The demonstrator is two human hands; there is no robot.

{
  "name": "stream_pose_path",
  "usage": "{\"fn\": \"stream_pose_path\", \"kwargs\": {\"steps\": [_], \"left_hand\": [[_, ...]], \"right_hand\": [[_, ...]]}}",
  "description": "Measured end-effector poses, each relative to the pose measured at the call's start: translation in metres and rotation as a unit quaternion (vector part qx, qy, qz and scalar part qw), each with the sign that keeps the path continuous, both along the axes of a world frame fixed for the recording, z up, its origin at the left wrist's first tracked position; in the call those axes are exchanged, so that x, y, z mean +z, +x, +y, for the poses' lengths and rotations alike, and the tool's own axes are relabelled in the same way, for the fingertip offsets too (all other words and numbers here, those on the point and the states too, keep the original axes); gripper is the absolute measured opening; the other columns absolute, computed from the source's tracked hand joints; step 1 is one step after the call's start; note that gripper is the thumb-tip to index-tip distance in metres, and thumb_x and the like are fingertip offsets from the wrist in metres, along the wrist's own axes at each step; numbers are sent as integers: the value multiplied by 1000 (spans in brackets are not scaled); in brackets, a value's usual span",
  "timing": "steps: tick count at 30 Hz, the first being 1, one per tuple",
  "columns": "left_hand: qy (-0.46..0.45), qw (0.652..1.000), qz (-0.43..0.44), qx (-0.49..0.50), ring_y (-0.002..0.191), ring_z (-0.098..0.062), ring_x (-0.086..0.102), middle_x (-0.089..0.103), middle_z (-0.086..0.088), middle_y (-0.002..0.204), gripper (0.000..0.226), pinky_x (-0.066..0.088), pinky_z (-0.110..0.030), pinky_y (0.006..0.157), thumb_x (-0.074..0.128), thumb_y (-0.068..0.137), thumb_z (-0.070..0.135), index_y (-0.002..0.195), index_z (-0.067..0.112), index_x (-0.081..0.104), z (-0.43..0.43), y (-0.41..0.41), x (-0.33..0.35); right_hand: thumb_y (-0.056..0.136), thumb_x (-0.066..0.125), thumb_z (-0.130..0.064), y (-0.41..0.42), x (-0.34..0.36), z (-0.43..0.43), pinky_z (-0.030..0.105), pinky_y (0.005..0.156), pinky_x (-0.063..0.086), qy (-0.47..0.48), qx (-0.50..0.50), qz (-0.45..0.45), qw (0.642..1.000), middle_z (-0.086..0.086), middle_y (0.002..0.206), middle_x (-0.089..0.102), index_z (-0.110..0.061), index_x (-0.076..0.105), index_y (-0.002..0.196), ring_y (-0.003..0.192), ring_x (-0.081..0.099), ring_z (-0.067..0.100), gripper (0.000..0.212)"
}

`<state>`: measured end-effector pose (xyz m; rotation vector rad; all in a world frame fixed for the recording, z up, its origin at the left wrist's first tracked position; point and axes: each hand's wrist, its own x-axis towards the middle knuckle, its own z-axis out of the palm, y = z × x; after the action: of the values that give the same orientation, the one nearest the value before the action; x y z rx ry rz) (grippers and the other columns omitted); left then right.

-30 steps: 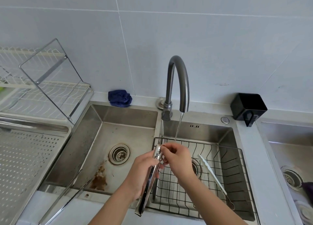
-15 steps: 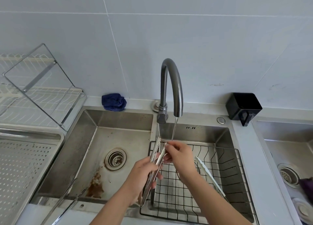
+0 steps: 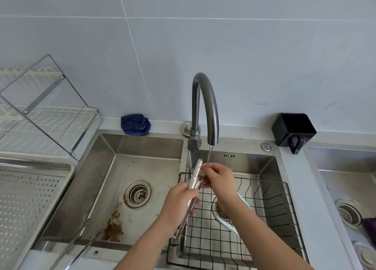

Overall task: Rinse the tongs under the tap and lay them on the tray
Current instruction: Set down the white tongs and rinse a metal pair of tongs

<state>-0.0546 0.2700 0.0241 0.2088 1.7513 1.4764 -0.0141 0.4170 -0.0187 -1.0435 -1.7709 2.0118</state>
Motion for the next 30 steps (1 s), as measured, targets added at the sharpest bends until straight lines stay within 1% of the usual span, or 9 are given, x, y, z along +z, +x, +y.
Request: {"fn": "stream_pose_path", "kwargs": {"steps": [4, 9, 12, 15, 16, 19, 24, 26, 30], "left_hand": [[5, 1000, -19, 18, 59, -10, 66, 71, -22, 95, 19, 49, -25, 46, 56, 98, 8, 108, 7, 72, -4, -1, -2], [5, 999, -24, 41, 71, -15, 64, 74, -10, 89, 19, 50, -28, 53, 55, 99, 7, 106, 5, 72, -5, 1, -6], [2, 999, -16, 43, 71, -14, 66, 73, -10, 89, 18, 52, -27, 54, 56, 98, 8, 102, 6, 73, -7, 0, -7], [3, 999, -6, 38, 72, -15, 66, 73, -12, 87, 19, 52, -27, 55, 56, 99, 11, 103, 7, 74, -5, -3, -8], [4, 999, -2, 37, 74, -14, 68, 74, -12, 88, 20, 53, -28, 56, 55, 99, 10, 104, 8, 74, -5, -4, -8], [8, 1000, 7, 29, 88, -15, 75, 79, -7, 96, 24, 52, -32, 59, 52, 99, 6, 106, 14, 74, -5, -9, -8], [5, 1000, 19, 19, 85, -18, 67, 74, -21, 97, 23, 55, -35, 62, 58, 92, 19, 107, 17, 75, -5, -7, -13], [1, 999, 29, 14, 83, -17, 66, 72, -22, 97, 22, 55, -33, 62, 58, 93, 18, 108, 19, 75, -5, -8, -17], [-6, 999, 40, 3, 80, -17, 63, 68, -12, 86, 24, 55, -31, 59, 58, 92, 16, 106, 25, 75, -5, -10, -19]], "right_hand": [[87, 61, 3, -1, -3, 5, 30, 61, 61, 5, 18, -7, 1000, 8, 80, 80, -11, 75, 98, 66, 75, 23, 23], [86, 70, 4, -4, -3, -3, 33, 61, 63, 39, 93, -40, 994, 4, 62, 73, -10, 66, 119, 56, 71, 19, 36], [96, 63, -2, -8, 0, 3, 37, 57, 64, 45, 82, -40, 995, 7, 65, 76, -6, 70, 109, 56, 74, 25, 15], [102, 59, -11, -11, 2, 2, 43, 58, 65, 58, 57, -41, 996, 7, 66, 76, -4, 72, 106, 55, 73, 23, 16], [99, 63, -10, -9, 1, 0, 41, 58, 65, 41, 71, -29, 996, 6, 67, 75, -7, 70, 116, 58, 73, 22, 18], [80, 74, 0, -1, -1, -9, 37, 64, 64, -27, 136, -4, 990, 10, 79, 74, -22, 58, 130, 71, 76, 28, 57], [97, 53, 0, -7, -2, 4, 37, 54, 63, 15, 66, -31, 997, 9, 64, 73, -9, 70, 113, 55, 69, 21, 25], [99, 58, -4, -6, -2, 5, 34, 53, 62, -1, 71, -22, 997, 5, 65, 72, -13, 72, 108, 56, 69, 19, 20], [82, 70, 4, -3, -2, 0, 32, 51, 60, 7, 102, -32, 994, 1, 63, 71, -21, 68, 103, 55, 69, 19, 32]]}}
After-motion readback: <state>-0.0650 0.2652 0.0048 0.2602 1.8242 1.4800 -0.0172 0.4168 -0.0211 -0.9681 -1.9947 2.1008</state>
